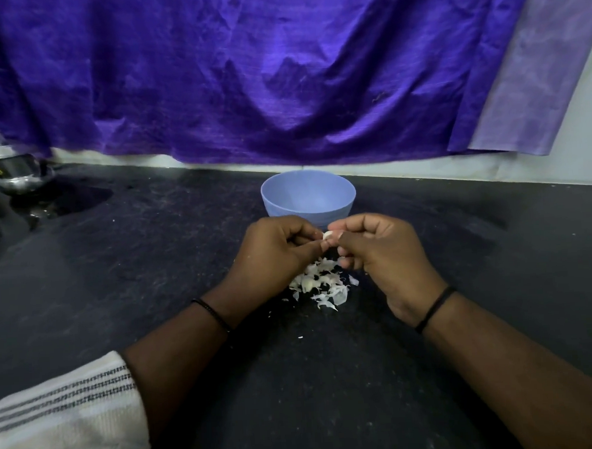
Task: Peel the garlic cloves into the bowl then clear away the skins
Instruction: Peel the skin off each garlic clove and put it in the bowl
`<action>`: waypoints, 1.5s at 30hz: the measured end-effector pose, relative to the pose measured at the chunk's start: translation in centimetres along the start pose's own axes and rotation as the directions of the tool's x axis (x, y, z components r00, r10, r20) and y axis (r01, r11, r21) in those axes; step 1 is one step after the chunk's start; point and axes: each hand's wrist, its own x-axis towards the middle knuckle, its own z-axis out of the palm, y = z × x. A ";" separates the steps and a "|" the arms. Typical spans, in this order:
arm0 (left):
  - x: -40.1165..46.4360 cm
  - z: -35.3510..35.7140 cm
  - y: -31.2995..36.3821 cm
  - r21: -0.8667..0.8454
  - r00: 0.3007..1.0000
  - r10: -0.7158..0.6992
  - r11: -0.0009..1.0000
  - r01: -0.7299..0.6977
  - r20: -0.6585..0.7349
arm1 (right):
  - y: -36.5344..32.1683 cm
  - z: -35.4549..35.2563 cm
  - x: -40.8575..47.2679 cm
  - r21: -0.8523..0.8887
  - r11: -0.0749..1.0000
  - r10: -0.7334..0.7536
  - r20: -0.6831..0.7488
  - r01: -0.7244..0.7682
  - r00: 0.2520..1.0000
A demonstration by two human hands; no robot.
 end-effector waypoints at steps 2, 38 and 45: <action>0.0 0.0 0.0 0.054 0.999 0.033 0.998 -0.034 0.019 | 0.2 0.0 0.0 -0.008 1.000 -0.002 -0.003 0.002 1.000; 0.6 0.0 0.8 0.155 0.976 0.220 0.964 -0.218 0.003 | 0.3 0.0 0.0 -0.164 0.986 0.015 -0.038 -0.021 0.999; 1.1 -0.9 0.7 0.139 0.958 0.270 0.949 -0.282 0.100 | -0.3 -0.3 0.0 -0.137 0.989 0.064 0.077 -0.053 0.995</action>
